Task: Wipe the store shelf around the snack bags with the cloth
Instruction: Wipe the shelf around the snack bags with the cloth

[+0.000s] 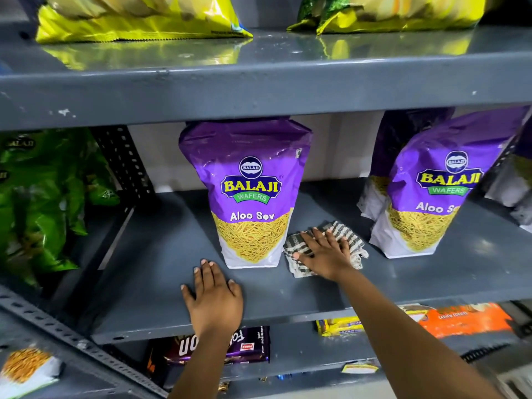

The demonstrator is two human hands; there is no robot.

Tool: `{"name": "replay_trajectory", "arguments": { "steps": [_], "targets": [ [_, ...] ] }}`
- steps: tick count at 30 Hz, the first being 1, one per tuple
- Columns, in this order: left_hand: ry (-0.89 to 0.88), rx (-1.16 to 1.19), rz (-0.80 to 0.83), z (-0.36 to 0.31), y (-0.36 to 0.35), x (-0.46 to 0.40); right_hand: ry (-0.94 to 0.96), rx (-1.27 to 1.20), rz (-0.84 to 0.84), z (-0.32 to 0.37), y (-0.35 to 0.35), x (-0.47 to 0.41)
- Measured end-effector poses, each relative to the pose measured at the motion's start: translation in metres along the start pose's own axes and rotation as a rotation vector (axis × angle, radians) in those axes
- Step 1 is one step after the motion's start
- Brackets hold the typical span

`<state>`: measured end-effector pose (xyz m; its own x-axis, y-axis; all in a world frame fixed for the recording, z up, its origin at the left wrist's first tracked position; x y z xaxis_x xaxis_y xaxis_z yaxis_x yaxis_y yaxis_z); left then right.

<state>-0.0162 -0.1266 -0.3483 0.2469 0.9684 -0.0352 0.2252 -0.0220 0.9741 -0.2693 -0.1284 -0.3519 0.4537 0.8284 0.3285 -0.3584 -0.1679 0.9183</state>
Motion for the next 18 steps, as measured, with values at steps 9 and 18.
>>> {"name": "replay_trajectory", "arguments": {
  "steps": [9, 18],
  "targets": [
    [-0.001, 0.034, -0.004, -0.001, 0.001, 0.002, 0.071, -0.238, 0.025, -0.023, 0.015, 0.043],
    [-0.002, 0.024, -0.03, -0.002, 0.002, 0.001, -0.307, -0.082, -0.117, -0.027, -0.011, 0.045]
  ]
}}
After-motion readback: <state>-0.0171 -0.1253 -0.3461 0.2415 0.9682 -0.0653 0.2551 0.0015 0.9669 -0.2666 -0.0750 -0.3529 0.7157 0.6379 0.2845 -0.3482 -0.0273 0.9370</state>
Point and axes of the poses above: each hand's wrist, its own x-axis away from the middle knuckle, its own y-axis out of the back of the hand, z = x × y, the point moved 10 cm from there along -x, towards the middle knuckle, and after that the axes turned 15 degrees about -y, right-handed, at the moved point
